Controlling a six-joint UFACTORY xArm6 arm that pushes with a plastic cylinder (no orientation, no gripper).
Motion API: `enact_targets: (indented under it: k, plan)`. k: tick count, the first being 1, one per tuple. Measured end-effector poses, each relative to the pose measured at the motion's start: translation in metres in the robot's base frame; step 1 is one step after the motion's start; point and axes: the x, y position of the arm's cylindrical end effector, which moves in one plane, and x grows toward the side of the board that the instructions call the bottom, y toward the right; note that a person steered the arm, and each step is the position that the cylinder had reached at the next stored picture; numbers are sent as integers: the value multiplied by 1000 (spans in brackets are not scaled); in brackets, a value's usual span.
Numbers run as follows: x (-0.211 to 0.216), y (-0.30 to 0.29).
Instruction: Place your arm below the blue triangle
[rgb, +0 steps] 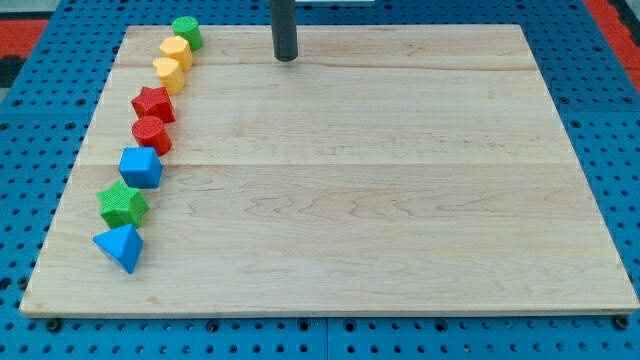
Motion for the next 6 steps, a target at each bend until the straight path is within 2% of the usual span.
enact_targets:
  k: [2,3,4,5,6]
  plan:
    - [0,0]
    - [36,30]
    - [127,52]
    - [237,52]
    - [329,32]
